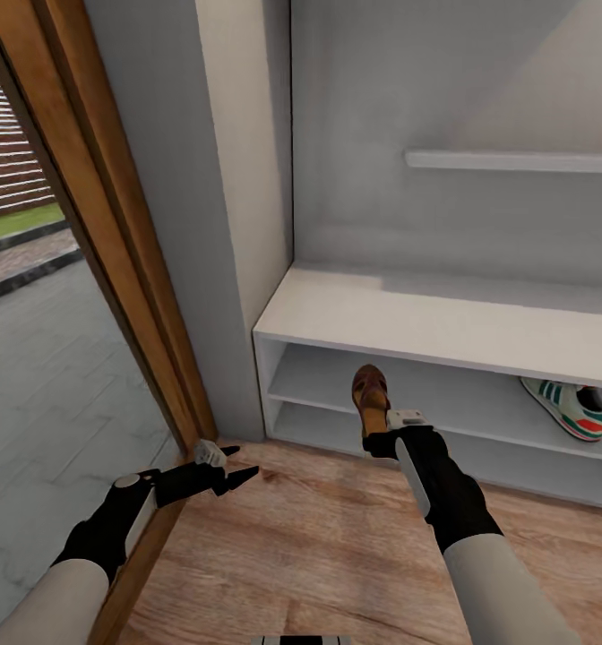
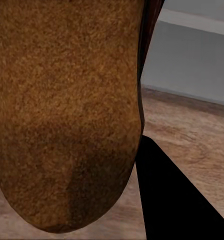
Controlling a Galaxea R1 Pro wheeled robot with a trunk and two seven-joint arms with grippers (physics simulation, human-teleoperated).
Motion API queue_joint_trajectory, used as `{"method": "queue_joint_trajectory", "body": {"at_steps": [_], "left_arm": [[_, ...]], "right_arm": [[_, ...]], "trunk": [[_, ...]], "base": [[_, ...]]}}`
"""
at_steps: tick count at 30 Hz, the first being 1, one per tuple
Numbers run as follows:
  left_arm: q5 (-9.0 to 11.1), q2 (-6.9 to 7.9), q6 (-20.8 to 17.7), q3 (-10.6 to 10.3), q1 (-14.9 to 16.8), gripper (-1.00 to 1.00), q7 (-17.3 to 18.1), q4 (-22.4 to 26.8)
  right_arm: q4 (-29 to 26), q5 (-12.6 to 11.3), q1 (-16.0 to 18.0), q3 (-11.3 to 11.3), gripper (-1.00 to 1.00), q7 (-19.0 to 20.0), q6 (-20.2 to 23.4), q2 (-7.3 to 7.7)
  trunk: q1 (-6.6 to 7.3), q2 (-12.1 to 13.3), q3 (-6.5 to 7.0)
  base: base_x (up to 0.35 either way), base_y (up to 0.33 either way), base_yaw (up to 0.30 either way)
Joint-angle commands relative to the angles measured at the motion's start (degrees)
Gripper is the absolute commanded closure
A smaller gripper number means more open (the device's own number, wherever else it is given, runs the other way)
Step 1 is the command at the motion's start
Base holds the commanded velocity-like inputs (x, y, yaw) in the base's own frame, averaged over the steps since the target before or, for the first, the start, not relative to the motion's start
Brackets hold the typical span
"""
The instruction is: Pick up the two gym shoes and the two sandals from the corridor floor and place them onto the hallstand (shoe rack) in the corridor, making sure they are on the rack and not on the floor. Arrange them so the two gym shoes are next to each other and the two sandals are next to each other.
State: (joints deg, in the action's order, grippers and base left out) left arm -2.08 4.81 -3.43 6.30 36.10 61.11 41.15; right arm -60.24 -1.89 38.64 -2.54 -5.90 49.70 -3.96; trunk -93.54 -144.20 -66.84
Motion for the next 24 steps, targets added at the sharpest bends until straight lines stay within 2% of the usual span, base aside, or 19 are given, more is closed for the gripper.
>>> {"method": "queue_joint_trajectory", "body": {"at_steps": [1,2,3,7,13,17,24], "left_arm": [[-0.2,-0.39,-0.4,-0.7,0.0,-1.00,0.3,0.0],[-0.2,-0.57,-0.4,-1.2,0.0,-1.00,0.3,0.0],[-0.2,-1.37,-0.4,-3.4,0.0,-1.00,0.3,-0.1],[-0.1,-2.25,-0.4,-6.5,0.0,-1.00,0.2,-0.5],[-0.1,-2.67,-0.4,-6.9,0.0,-1.00,0.2,-1.2],[-0.2,-3.02,-0.4,-6.9,0.0,-1.00,0.2,-1.2],[-0.2,-3.05,-0.4,-6.9,0.0,-1.00,0.2,-1.3]], "right_arm": [[-0.1,-0.4,0.0,-0.1,1.00,-0.6,0.2,0.01],[-0.1,-0.4,0.0,-0.1,1.00,-0.6,0.2,0.01],[-0.1,-0.4,0.0,0.0,1.00,-0.6,0.2,0.01],[0.0,-0.4,0.0,0.0,1.00,-0.6,0.1,0.01],[0.3,-0.4,0.0,0.1,1.00,-0.6,-0.1,0.02],[4.3,-0.3,0.0,0.1,1.00,-0.8,-0.2,0.08],[5.3,-0.3,0.0,0.1,1.00,-0.8,-0.2,0.14]], "trunk": [[-0.02,0.0,-0.05],[-0.02,0.0,-0.05],[-0.02,0.0,-0.05],[-0.02,0.0,-0.05],[-0.02,0.0,-0.05],[-0.02,0.0,-0.05],[-0.02,0.0,-0.05]], "base": [[0.203,0.001,0.000],[0.163,0.001,0.000],[0.067,0.000,0.000],[0.029,0.000,0.000],[0.001,0.000,0.000],[0.000,0.000,0.000],[0.000,0.000,0.000]]}}
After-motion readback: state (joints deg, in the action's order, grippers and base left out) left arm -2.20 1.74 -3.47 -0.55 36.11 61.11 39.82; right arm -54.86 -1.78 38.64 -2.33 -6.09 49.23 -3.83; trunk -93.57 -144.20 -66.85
